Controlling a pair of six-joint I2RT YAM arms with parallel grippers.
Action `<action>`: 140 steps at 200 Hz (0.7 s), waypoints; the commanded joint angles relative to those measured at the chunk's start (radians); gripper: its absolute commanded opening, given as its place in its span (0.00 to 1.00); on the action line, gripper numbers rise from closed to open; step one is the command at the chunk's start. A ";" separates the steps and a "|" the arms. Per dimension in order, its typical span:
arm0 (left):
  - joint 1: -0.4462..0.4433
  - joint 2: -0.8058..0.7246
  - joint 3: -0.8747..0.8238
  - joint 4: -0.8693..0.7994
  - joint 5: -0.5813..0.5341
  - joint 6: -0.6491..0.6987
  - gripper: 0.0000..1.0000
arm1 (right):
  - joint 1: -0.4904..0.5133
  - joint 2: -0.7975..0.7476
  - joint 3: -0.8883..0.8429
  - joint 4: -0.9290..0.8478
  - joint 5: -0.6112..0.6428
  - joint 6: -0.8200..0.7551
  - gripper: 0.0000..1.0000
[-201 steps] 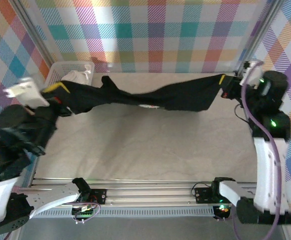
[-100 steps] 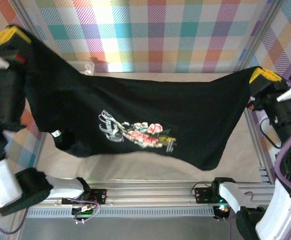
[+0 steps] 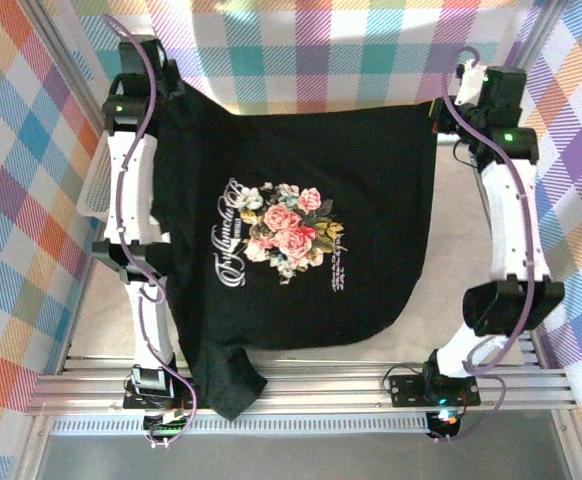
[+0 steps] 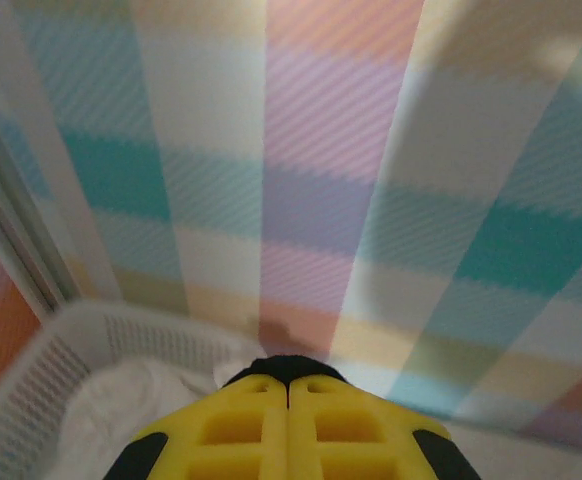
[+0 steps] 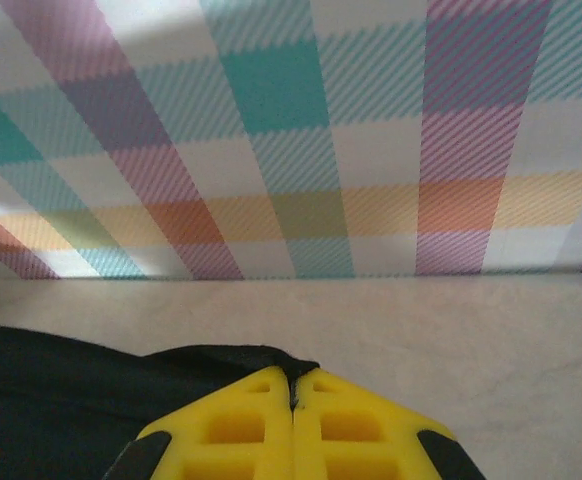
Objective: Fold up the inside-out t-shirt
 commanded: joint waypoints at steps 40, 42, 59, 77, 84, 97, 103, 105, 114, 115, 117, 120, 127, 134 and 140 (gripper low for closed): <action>0.017 -0.350 0.012 0.102 0.075 -0.043 0.00 | 0.000 -0.144 0.228 -0.029 -0.012 -0.003 0.00; 0.017 -0.359 0.011 0.100 0.079 -0.044 0.00 | 0.000 -0.150 0.226 -0.031 -0.009 -0.003 0.00; 0.017 -0.450 -0.012 0.082 0.114 -0.061 0.00 | 0.000 -0.240 0.189 -0.043 0.014 -0.014 0.00; 0.017 -0.577 -0.099 0.098 0.148 -0.078 0.00 | 0.000 -0.349 0.134 -0.042 0.031 -0.020 0.00; 0.017 -0.628 -0.138 0.109 0.160 -0.084 0.00 | 0.000 -0.393 0.114 -0.041 0.035 -0.021 0.00; 0.017 -0.711 -0.187 0.120 0.179 -0.093 0.00 | -0.001 -0.461 0.097 -0.046 0.041 -0.022 0.00; 0.017 -0.738 -0.194 0.120 0.180 -0.094 0.00 | -0.001 -0.487 0.100 -0.053 0.042 -0.023 0.00; 0.017 -0.748 -0.196 0.119 0.180 -0.094 0.00 | 0.000 -0.494 0.101 -0.056 0.042 -0.023 0.00; 0.017 -0.780 -0.196 0.117 0.179 -0.092 0.00 | 0.000 -0.526 0.108 -0.067 0.044 -0.026 0.00; 0.017 -0.784 -0.196 0.116 0.180 -0.092 0.00 | 0.000 -0.529 0.109 -0.067 0.044 -0.025 0.00; 0.016 -0.790 -0.196 0.117 0.181 -0.092 0.00 | 0.000 -0.535 0.111 -0.069 0.045 -0.026 0.00; 0.017 -0.798 -0.197 0.117 0.181 -0.091 0.00 | -0.001 -0.543 0.114 -0.071 0.045 -0.026 0.00; 0.017 -0.814 -0.195 0.117 0.181 -0.091 0.00 | 0.000 -0.557 0.126 -0.082 0.046 -0.028 0.00; 0.017 -0.823 -0.194 0.115 0.182 -0.089 0.00 | 0.000 -0.566 0.140 -0.090 0.046 -0.029 0.00; 0.017 -0.826 -0.196 0.115 0.182 -0.087 0.00 | 0.000 -0.571 0.148 -0.095 0.047 -0.031 0.00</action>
